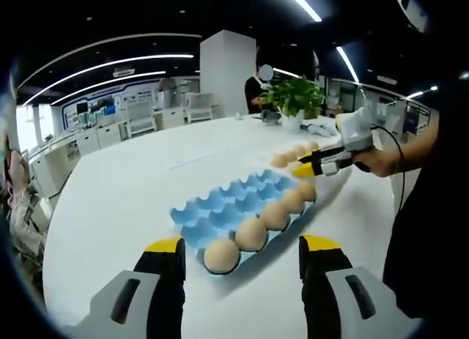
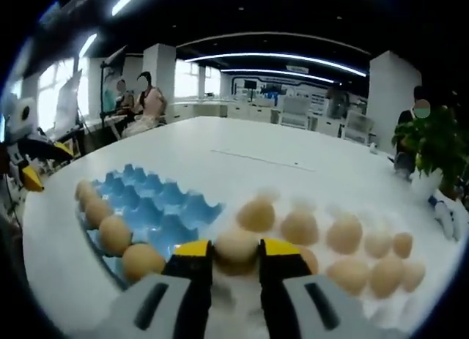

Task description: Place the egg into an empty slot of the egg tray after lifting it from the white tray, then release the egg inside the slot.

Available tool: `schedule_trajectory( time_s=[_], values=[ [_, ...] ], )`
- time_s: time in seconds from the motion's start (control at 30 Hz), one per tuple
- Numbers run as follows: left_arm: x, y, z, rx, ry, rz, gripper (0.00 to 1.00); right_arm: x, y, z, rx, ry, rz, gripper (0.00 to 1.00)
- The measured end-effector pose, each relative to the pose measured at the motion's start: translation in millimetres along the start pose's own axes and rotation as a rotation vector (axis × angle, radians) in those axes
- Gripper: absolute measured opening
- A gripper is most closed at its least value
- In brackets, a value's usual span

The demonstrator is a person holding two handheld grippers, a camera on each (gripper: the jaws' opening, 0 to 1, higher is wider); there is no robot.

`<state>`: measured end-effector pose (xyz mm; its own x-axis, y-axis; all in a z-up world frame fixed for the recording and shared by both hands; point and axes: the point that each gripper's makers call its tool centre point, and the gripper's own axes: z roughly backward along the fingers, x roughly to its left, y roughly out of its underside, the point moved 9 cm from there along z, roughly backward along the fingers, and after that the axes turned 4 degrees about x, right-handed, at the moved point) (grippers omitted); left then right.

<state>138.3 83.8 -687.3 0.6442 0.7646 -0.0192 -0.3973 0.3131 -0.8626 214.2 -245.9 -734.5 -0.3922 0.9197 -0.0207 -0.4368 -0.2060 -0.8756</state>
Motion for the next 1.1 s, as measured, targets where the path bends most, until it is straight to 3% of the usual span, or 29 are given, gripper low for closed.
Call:
schedule_trajectory(
  time_s=[0.3,0.43,0.83,1.1],
  values=[
    [0.6,0.6,0.1,-0.003,0.000,0.001,0.64,4.0,-7.0,6.7,-0.019,-0.020,0.008,0.24],
    [2.2,1.7,-0.3,-0.001,-0.007,-0.004,0.67,10.0,-18.3,10.6,-0.057,-0.053,-0.006,0.24],
    [6.1,1.5,-1.3,0.002,0.007,-0.001,0.66,58.2,-40.1,-6.6,-0.084,-0.204,0.046,0.24],
    [13.4,2.0,1.3,0.001,0.012,0.004,0.67,106.7,-57.0,-30.3,-0.098,-0.344,0.095,0.24]
  ],
)
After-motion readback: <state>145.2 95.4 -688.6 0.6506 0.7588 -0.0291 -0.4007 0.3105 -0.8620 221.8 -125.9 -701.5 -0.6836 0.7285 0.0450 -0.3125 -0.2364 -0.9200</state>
